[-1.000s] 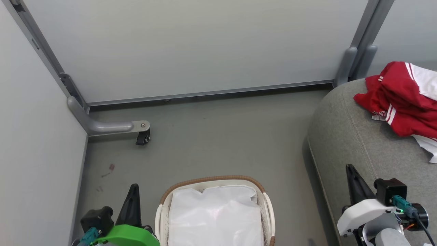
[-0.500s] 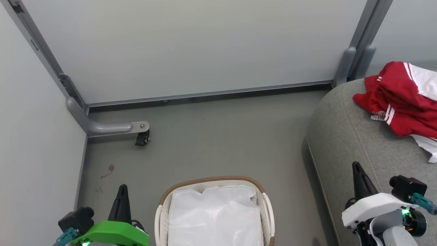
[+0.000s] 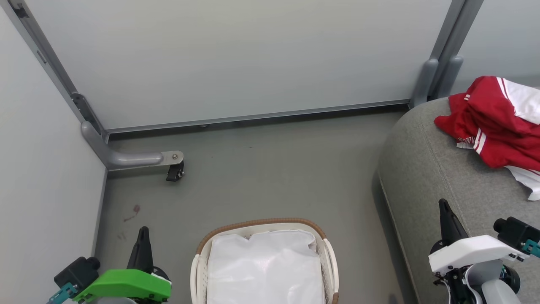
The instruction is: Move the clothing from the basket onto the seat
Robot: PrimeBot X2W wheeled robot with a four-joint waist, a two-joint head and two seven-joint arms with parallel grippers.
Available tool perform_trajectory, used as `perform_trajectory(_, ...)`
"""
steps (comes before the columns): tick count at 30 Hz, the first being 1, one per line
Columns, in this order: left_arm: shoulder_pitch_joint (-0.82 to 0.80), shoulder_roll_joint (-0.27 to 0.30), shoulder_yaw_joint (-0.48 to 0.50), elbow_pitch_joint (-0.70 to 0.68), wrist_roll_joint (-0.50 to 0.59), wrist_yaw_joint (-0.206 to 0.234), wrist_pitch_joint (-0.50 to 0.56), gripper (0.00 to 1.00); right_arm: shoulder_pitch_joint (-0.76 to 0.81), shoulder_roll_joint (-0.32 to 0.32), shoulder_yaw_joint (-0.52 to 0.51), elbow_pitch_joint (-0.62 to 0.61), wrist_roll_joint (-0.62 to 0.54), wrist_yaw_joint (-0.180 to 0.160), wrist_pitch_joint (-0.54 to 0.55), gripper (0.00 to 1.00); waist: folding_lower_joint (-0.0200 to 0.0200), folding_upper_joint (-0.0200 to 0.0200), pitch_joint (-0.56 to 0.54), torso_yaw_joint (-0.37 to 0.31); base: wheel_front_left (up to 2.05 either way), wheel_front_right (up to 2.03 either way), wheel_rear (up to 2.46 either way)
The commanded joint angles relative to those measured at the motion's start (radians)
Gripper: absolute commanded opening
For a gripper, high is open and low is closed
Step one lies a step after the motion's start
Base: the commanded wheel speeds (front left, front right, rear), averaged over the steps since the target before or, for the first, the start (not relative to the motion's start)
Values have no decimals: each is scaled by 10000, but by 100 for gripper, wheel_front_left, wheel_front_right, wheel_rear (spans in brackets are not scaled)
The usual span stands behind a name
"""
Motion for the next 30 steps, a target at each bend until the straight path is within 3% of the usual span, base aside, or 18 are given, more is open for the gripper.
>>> perform_trajectory(1,-323,31,109,-160,-326,-54,69,0,-52,-72,-33,-200,369,-1,80,0,0,0,-2,-3,0,0,0)
perform_trajectory(30,-548,44,814,-489,-3462,-202,1033,0,17,-108,-117,-593,4271,-4,1040,0,0,0,-54,-85,0,0,0)
